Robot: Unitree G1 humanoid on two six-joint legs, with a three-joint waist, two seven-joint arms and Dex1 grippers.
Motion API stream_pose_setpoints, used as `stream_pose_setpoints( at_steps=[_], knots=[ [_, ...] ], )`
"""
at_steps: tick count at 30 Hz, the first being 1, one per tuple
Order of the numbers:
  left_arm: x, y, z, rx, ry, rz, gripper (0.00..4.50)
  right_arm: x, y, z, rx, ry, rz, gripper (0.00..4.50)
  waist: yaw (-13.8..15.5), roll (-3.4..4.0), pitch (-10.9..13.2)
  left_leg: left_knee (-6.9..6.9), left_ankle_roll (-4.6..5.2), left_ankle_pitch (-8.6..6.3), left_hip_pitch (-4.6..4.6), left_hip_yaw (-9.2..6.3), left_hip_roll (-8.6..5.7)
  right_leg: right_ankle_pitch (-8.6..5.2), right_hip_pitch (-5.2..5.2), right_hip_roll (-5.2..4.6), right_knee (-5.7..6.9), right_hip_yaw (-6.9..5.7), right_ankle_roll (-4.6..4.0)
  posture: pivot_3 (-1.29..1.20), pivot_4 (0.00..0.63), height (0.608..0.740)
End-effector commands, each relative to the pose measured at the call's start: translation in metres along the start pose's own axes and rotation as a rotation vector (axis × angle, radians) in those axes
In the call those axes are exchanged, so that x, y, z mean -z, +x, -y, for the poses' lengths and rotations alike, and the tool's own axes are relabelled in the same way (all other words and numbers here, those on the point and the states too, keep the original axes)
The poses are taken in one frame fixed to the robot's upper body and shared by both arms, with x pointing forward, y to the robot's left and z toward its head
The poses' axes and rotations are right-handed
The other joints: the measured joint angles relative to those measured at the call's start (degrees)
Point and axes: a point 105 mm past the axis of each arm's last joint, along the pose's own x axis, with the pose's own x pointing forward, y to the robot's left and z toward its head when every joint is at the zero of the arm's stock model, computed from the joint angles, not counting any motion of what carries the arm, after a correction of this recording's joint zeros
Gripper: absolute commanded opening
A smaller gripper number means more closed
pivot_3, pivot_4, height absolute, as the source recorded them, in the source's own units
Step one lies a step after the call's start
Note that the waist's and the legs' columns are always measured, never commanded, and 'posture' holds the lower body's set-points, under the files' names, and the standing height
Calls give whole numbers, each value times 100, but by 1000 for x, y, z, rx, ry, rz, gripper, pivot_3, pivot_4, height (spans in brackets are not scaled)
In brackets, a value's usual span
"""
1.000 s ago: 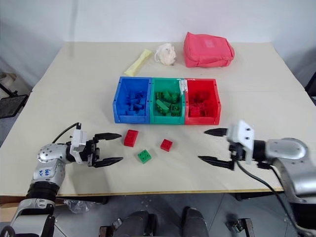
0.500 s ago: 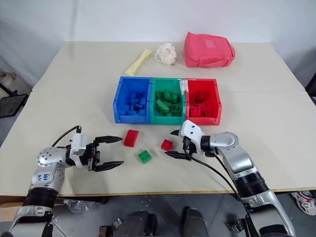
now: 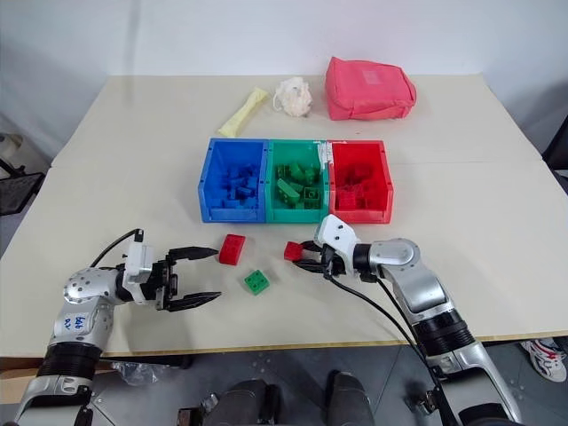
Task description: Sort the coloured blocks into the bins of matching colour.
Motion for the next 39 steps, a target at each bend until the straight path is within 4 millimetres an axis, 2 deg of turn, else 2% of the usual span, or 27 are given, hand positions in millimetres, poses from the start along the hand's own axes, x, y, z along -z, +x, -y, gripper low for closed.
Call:
stream_pose_setpoints(
  at_steps=[1,4,6,9,11,14,15,16,18,22,26,29,32,36,39],
  knots=[
    [-8,-3,-2,-9,31,16,4500,-28,-18,8,57,-33,91,1419,1,0,0,0,0,0,0,0,0,0,0,0,0,0,0,0,150,740],
    [-7,-3,-2,-12,27,15,4500,-48,-48,29,189,-42,137,1419,19,2,1,0,0,0,-1,-1,-1,0,0,-2,0,0,0,0,150,740],
    [-6,-2,-3,-14,26,16,4500,-49,-62,42,262,-36,114,1419,21,2,1,0,0,0,0,-2,-3,0,2,-5,0,0,0,0,150,740],
    [-5,0,-5,-19,22,15,4500,-48,-87,76,431,-15,57,1419,-4,3,2,-2,0,0,0,0,-1,0,0,-3,-1,3,0,0,150,740],
    [-4,2,-6,-21,18,14,4500,-49,-97,90,495,-15,47,1419,-9,3,2,-3,0,0,1,3,-1,-1,-3,-3,0,4,-1,0,150,740],
    [-4,7,-9,-25,15,18,4500,-42,-100,110,568,12,6,1419,-15,3,2,-4,0,0,1,5,-1,-1,-3,-2,0,5,-1,0,150,740],
    [-4,8,-9,-27,14,19,4500,-41,-100,114,582,19,2,2149,-10,3,2,-4,0,0,0,6,-1,-1,-3,-2,0,5,-1,0,150,740],
    [-4,9,-10,-28,14,20,4500,-42,-98,117,592,18,3,2365,-8,3,2,-4,0,0,0,5,-1,-1,-3,-2,0,4,-1,0,150,740],
    [-4,11,-10,-30,15,21,4500,-43,-97,120,592,14,7,3068,-9,3,2,-4,0,0,0,6,-1,-1,-3,-3,1,4,-1,0,150,740],
    [-6,11,-12,-54,20,19,4500,-48,-96,115,560,-9,22,4472,-8,5,3,-5,0,0,-2,6,-1,-1,-4,-3,1,3,-1,0,150,740],
    [-9,11,-12,-94,25,5,4500,-54,-99,100,472,-65,44,4491,1,5,3,-5,1,0,-2,5,-1,-1,-3,-3,1,3,-1,0,150,740],
    [-11,10,-9,-130,20,-34,4500,-51,-101,71,311,-102,52,4491,12,4,3,-6,1,0,-2,2,-1,-1,-2,-4,-1,6,-1,0,150,740],
    [-4,6,-1,-165,-1,-149,4500,-42,-105,43,150,-95,58,4491,5,4,3,-11,1,0,-1,0,-1,0,0,-3,-7,17,-1,0,150,740],
    [-1,-2,5,-242,-34,-211,4500,-35,-108,29,48,-82,62,4491,4,10,6,-10,2,1,3,7,0,0,8,-3,-20,24,0,0,150,740],
    [2,-15,15,-314,-87,-268,4500,-24,-111,22,-25,-63,50,4491,2,9,6,-9,-2,-2,4,4,7,0,8,-9,-23,57,-1,0,150,740]
  ],
)
